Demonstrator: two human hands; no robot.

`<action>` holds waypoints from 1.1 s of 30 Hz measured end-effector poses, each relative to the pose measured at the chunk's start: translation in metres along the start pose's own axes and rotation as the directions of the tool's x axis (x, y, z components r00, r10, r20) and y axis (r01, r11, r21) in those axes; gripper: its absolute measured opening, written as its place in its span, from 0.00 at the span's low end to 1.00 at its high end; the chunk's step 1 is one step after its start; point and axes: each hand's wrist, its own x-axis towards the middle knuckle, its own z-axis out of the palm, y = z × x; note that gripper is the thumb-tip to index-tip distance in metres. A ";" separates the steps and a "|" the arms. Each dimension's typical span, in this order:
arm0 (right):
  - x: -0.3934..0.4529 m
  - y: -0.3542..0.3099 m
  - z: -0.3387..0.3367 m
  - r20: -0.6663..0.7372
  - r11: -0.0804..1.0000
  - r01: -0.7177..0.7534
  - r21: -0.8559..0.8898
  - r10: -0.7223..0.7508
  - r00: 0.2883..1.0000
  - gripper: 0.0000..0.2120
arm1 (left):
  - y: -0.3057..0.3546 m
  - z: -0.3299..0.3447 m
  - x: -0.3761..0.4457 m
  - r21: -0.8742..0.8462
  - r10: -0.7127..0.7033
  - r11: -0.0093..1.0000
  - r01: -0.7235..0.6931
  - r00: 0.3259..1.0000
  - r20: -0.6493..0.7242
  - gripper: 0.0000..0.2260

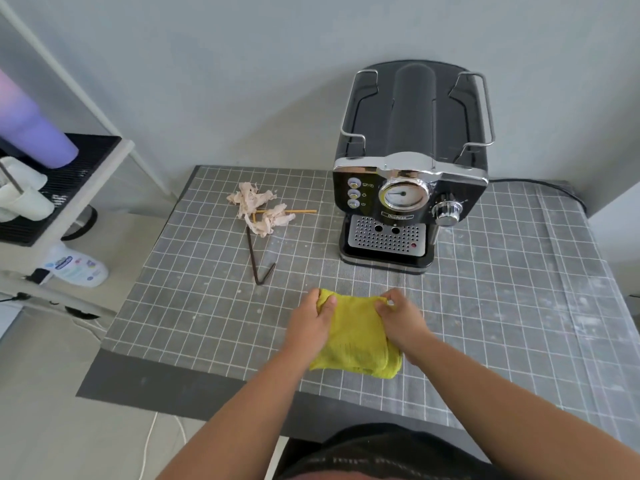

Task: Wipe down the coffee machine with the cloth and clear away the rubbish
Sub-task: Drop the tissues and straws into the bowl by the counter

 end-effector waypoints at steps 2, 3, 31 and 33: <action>0.010 0.002 0.001 -0.023 0.996 0.015 -0.082 -0.017 1.000 0.10 | -0.006 0.003 0.012 0.080 0.016 0.997 -0.013 0.999 -0.039 0.11; 0.014 0.004 0.001 -0.031 0.994 0.022 -0.111 -0.026 0.999 0.11 | -0.009 0.003 0.017 0.110 0.030 0.994 -0.025 0.998 -0.048 0.13; 0.143 -0.194 0.141 0.113 0.753 0.404 -0.520 -0.408 0.906 0.25 | -0.053 -0.173 0.264 0.492 0.291 0.852 -0.179 0.943 -0.161 0.18; 0.152 -0.200 0.156 0.112 0.724 0.382 -0.575 -0.392 0.913 0.26 | -0.063 -0.179 0.280 0.531 0.264 0.829 -0.175 0.960 -0.097 0.20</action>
